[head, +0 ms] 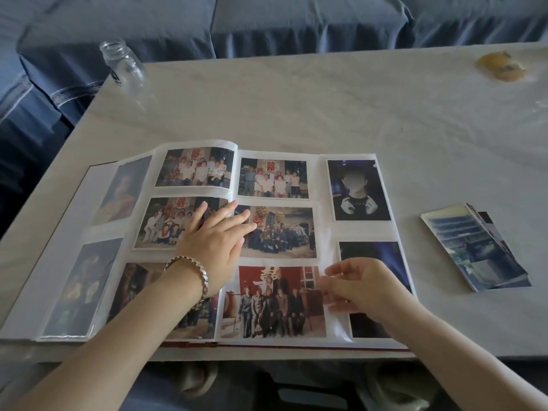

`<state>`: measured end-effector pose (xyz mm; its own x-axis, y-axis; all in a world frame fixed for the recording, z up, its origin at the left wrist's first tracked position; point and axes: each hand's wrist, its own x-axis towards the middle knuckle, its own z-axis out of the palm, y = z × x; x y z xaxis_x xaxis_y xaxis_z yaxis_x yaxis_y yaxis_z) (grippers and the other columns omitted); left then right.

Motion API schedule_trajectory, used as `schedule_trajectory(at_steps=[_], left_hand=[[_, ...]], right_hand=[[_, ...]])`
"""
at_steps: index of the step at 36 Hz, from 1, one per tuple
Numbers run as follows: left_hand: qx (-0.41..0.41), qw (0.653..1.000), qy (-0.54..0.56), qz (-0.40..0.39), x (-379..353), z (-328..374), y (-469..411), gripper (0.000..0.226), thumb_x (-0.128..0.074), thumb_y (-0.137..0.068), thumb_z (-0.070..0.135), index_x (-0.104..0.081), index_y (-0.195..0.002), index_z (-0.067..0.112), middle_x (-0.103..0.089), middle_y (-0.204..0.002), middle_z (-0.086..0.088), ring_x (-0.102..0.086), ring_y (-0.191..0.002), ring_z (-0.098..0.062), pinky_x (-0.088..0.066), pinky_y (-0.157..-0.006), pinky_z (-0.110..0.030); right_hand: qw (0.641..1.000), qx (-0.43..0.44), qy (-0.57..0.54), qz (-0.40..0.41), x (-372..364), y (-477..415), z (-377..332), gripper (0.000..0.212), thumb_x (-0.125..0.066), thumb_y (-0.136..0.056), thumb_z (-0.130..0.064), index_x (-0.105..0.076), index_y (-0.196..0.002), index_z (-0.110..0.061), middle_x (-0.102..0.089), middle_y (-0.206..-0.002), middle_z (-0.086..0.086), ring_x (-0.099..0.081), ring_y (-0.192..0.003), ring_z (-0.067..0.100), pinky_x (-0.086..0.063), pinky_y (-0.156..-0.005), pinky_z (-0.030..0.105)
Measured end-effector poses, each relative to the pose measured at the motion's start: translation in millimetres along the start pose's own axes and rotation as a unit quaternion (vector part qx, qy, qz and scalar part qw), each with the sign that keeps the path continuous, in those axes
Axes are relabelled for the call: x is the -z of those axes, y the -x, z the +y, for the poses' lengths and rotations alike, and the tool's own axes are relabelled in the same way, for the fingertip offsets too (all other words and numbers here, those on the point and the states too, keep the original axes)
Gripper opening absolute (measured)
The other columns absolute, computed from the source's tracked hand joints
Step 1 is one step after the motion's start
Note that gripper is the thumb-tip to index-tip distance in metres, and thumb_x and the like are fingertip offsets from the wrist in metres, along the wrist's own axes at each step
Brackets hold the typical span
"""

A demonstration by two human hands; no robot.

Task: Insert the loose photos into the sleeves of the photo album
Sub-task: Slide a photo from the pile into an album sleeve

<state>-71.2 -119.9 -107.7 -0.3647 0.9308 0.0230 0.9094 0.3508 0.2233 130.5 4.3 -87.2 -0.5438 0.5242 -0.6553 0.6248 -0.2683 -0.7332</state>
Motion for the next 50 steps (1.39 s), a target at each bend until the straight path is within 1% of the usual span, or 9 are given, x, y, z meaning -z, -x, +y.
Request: schedule_trajectory(at_steps=[13, 21, 25, 32, 35, 38, 42, 46, 50], left_hand=[[-0.011, 1.000, -0.009, 0.018, -3.6, -2.3, 0.2, 0.040, -0.040, -0.085, 0.017, -0.067, -0.114, 0.020, -0.059, -0.129, 0.002, -0.044, -0.131, -0.021, 0.001, -0.111, -0.035], [-0.005, 1.000, -0.003, 0.026, -3.0, 0.7, 1.3, 0.036, -0.044, -0.090, 0.012, -0.066, -0.116, 0.019, -0.057, -0.132, 0.002, -0.040, -0.134, -0.020, -0.003, -0.113, -0.042], [0.007, 1.000, 0.003, 0.016, 1.8, 4.7, 1.6, 0.035, -0.048, -0.094, 0.009, -0.061, -0.124, 0.021, -0.049, -0.139, 0.006, -0.029, -0.140, -0.015, 0.006, -0.113, -0.037], [0.003, 1.000, 0.002, 0.013, 2.1, 3.4, 1.5, 0.038, -0.039, -0.096, 0.014, -0.058, -0.127, 0.024, -0.044, -0.142, 0.010, -0.025, -0.141, -0.011, 0.014, -0.110, -0.028], [0.009, 1.000, -0.006, 0.001, 4.6, 5.1, 0.9, 0.039, -0.037, -0.097, 0.015, -0.056, -0.129, 0.026, -0.042, -0.144, 0.010, -0.022, -0.142, -0.009, 0.015, -0.110, -0.028], [0.027, 0.999, -0.018, -0.039, 9.3, 8.4, -0.2, 0.041, -0.035, -0.100, 0.020, -0.044, -0.138, 0.030, -0.028, -0.151, 0.016, -0.008, -0.144, -0.004, 0.018, -0.111, -0.031], [0.070, 0.992, -0.062, -0.079, 12.6, 18.2, -6.7, 0.041, -0.032, -0.100, 0.027, -0.035, -0.140, 0.035, -0.020, -0.153, 0.019, -0.002, -0.144, -0.003, 0.016, -0.114, -0.039], [0.107, 0.992, -0.028, -0.061, 10.4, 40.0, -18.7, 0.033, -0.037, -0.099, 0.029, -0.047, -0.131, 0.033, -0.036, -0.145, 0.017, -0.024, -0.138, -0.003, 0.010, -0.115, -0.038], [0.091, 0.986, 0.128, -0.053, 8.1, 68.0, -31.2, 0.034, -0.043, -0.098, 0.024, -0.049, -0.132, 0.022, -0.044, -0.140, 0.009, -0.039, -0.129, -0.007, -0.023, -0.107, -0.019]], right_hand=[[0.987, 0.099, 0.102, 0.079, -4.0, -3.5, 9.7, 0.014, -0.076, -0.075, -0.018, -0.065, -0.069, -0.024, -0.070, -0.072, -0.005, -0.068, -0.064, 0.010, -0.057, -0.065, 0.023], [0.993, 0.085, 0.062, 0.048, -1.4, -6.1, 10.9, 0.008, -0.073, -0.077, -0.010, -0.066, -0.073, -0.013, -0.071, -0.066, 0.002, -0.069, -0.062, 0.016, -0.059, -0.067, 0.033], [0.999, 0.030, 0.012, 0.022, -3.3, -8.2, 8.2, 0.005, -0.070, -0.080, -0.007, -0.065, -0.078, -0.007, -0.070, -0.068, 0.006, -0.069, -0.061, 0.016, -0.059, -0.062, 0.030], [0.956, 0.125, 0.237, 0.118, -6.2, -4.0, 11.8, 0.017, -0.072, -0.080, -0.025, -0.056, -0.073, -0.028, -0.064, -0.071, -0.010, -0.063, -0.065, 0.008, -0.054, -0.061, 0.020], [0.938, 0.156, 0.274, 0.145, 3.9, -1.4, 12.2, 0.018, -0.072, -0.079, -0.029, -0.055, -0.082, -0.032, -0.062, -0.075, -0.014, -0.060, -0.068, 0.004, -0.049, -0.062, 0.015], [0.926, 0.176, 0.252, 0.217, 25.0, -5.6, 12.1, 0.028, -0.070, -0.081, -0.023, -0.059, -0.107, -0.024, -0.062, -0.099, -0.005, -0.060, -0.083, 0.010, -0.053, -0.072, 0.025], [0.933, 0.119, 0.217, 0.261, 60.6, -17.9, 7.4, 0.046, -0.064, -0.086, -0.024, -0.050, -0.128, -0.012, -0.054, -0.122, 0.008, -0.054, -0.100, 0.019, -0.041, -0.080, 0.027], [0.959, 0.079, 0.168, 0.212, 76.0, -26.3, 7.7, 0.024, -0.061, -0.089, -0.022, -0.066, -0.102, -0.003, -0.064, -0.084, 0.004, -0.057, -0.078, 0.021, -0.045, -0.070, 0.030], [0.963, 0.103, 0.122, 0.218, 77.5, -29.0, 11.9, 0.013, -0.063, -0.087, -0.018, -0.068, -0.094, -0.008, -0.058, -0.074, -0.005, -0.054, -0.070, 0.012, -0.044, -0.066, 0.023]])
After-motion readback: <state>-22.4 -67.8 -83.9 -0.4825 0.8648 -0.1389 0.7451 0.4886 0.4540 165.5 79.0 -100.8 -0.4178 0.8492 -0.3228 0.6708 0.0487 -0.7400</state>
